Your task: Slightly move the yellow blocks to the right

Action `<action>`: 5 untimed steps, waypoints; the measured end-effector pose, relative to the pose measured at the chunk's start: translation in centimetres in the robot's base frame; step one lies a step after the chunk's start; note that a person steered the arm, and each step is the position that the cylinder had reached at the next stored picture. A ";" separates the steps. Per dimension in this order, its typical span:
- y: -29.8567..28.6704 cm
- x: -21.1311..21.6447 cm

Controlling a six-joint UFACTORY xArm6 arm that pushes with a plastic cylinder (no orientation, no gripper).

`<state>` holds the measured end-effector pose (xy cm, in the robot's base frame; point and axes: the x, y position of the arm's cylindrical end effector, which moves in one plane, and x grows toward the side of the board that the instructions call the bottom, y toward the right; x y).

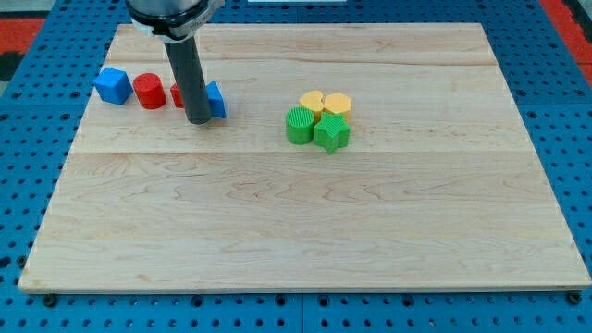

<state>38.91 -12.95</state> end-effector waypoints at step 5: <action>7.7 -1.8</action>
<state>37.13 -5.22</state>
